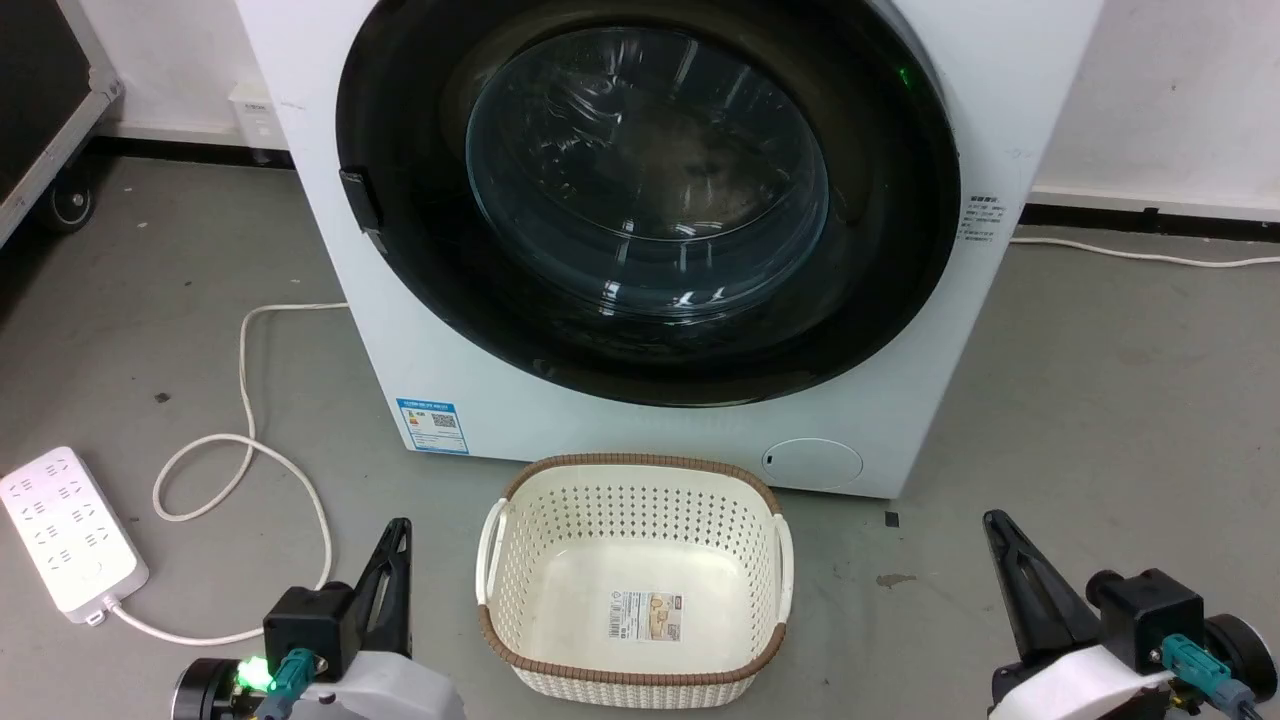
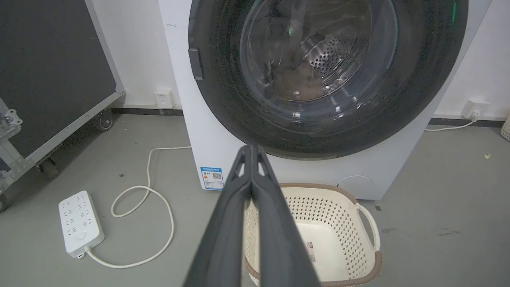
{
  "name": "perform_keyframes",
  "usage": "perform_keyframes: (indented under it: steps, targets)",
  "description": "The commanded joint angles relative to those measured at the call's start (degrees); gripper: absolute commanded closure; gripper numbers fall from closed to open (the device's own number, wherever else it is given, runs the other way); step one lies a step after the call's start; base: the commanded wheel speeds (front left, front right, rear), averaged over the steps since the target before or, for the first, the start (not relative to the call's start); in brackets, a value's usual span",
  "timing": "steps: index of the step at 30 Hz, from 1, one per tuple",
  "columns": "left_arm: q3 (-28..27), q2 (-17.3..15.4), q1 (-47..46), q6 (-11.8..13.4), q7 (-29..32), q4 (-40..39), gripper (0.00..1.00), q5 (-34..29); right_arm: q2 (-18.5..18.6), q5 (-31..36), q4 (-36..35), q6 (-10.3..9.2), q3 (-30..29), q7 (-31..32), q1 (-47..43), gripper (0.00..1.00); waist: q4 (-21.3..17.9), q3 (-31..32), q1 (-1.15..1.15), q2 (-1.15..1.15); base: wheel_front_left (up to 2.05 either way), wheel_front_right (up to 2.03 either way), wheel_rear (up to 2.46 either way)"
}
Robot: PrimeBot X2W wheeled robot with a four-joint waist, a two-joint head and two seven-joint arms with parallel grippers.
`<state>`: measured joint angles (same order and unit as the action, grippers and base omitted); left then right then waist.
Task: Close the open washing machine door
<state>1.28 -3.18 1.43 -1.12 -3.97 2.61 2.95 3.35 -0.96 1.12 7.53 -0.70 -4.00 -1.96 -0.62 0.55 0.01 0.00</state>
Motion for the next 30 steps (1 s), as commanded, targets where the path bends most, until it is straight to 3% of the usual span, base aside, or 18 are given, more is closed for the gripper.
perform_keyframes:
  steps: [1, 30]
  targets:
    - [-0.13, 0.02, -0.68, 0.44, 0.32, -0.42, 1.0, -0.54, -0.32, 0.23, -0.45, -0.03, 0.09, 0.32, 0.85, 1.0, 0.02, -0.01, -0.01, 0.0, 0.0, 0.0, 0.0]
    - [-1.19, 0.28, -1.37, 1.06, 3.7, -2.45, 1.0, -2.77, -0.46, 0.91, -1.06, -0.04, 0.65, 3.73, 1.88, 1.0, 0.58, -0.51, -0.01, 0.0, 0.0, 0.0, 0.0]
